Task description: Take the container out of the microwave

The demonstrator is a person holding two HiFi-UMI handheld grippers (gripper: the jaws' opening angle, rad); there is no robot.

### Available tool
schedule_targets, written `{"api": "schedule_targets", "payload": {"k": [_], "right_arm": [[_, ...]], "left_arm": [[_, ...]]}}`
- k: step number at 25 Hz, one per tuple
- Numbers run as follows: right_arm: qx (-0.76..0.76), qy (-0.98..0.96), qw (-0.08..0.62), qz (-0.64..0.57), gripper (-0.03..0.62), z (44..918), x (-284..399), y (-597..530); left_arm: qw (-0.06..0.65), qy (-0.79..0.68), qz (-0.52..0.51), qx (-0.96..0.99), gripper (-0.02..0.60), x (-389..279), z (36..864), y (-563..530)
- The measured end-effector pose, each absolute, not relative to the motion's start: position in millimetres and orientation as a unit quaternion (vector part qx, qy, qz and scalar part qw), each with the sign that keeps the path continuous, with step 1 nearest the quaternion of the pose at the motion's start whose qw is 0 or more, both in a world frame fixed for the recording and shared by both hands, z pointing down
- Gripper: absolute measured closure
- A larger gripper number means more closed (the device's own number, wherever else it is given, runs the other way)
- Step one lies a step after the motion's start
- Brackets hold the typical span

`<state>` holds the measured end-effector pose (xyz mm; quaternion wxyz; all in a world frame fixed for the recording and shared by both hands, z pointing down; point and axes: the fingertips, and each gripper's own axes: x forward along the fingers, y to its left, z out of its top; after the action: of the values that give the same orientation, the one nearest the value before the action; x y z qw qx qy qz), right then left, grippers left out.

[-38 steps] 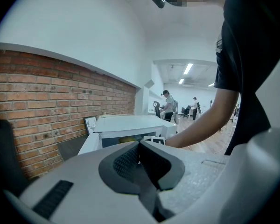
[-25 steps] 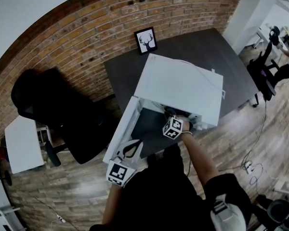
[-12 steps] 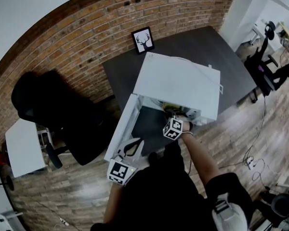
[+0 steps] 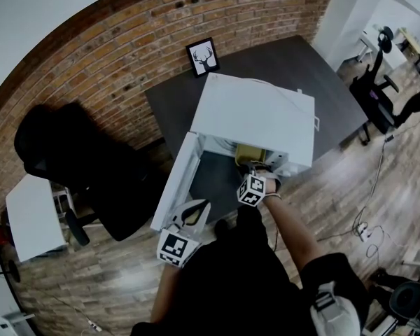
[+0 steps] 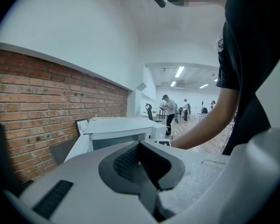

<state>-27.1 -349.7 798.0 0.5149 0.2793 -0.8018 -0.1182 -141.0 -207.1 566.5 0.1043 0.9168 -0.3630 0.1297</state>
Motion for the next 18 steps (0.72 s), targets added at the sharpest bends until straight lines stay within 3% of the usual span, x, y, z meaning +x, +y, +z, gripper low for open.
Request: {"api": "schedule_targets", "payload": {"k": [18], "right_arm": [[0.276, -0.83, 0.472, -0.109, 0.559, 749.5, -27.5, -298.4]], "left_arm": [[0.102, -0.332, 0.122, 0.93, 0.578, -117.6, 572.4, -209.1]]}}
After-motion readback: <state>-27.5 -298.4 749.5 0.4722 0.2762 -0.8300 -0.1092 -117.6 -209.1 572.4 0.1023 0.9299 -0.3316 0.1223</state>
